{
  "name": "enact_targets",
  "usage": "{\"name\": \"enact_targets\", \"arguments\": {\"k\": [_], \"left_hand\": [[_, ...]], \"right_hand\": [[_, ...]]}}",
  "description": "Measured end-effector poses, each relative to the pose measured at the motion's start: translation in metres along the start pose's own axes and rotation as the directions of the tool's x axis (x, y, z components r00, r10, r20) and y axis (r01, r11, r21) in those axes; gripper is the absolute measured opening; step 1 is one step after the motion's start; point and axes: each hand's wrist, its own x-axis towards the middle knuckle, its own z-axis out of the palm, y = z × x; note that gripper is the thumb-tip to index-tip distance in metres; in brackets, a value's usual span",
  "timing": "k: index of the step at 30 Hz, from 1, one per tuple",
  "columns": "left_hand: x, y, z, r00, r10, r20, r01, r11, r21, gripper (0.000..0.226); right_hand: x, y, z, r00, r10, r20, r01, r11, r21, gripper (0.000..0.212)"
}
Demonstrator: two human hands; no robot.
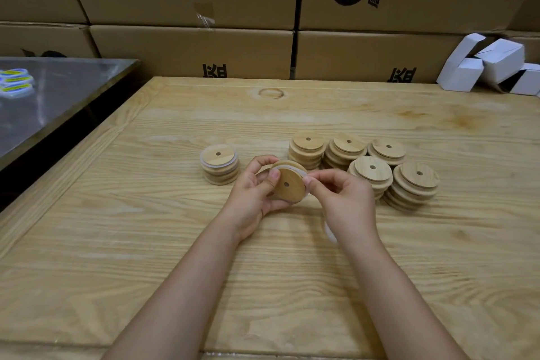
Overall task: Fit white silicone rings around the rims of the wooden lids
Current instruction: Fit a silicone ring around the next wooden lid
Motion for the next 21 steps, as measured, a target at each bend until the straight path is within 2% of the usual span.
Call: {"name": "enact_targets", "arguments": {"k": [5, 9, 12, 15, 18, 21], "left_hand": [[-0.002, 0.0, 0.001, 0.998, -0.041, -0.056, 0.046, 0.995, 0.089, 0.013], [-0.002, 0.002, 0.002, 0.991, -0.081, -0.104, 0.094, 0.987, 0.127, 0.025], [-0.001, 0.004, 0.001, 0.985, -0.104, -0.14, 0.125, 0.981, 0.147, 0.028], [-0.001, 0.006, 0.001, 0.98, -0.129, -0.152, 0.151, 0.978, 0.142, 0.024], [-0.002, 0.008, 0.001, 0.979, -0.145, -0.14, 0.167, 0.974, 0.155, 0.019], [-0.003, 0.01, 0.001, 0.975, -0.158, -0.153, 0.188, 0.961, 0.204, 0.018]], "right_hand": [[-0.001, -0.001, -0.004, 0.997, -0.056, 0.045, 0.059, 0.996, -0.073, 0.012], [-0.003, -0.003, -0.006, 0.974, -0.201, 0.11, 0.218, 0.959, -0.179, 0.012], [-0.004, -0.003, -0.008, 0.906, -0.386, 0.173, 0.422, 0.842, -0.335, 0.015], [-0.006, -0.003, -0.009, 0.825, -0.501, 0.262, 0.565, 0.72, -0.402, 0.016], [-0.006, -0.002, -0.01, 0.76, -0.575, 0.304, 0.648, 0.631, -0.426, 0.013], [-0.005, 0.0, -0.011, 0.749, -0.576, 0.327, 0.661, 0.615, -0.43, 0.009]]}}
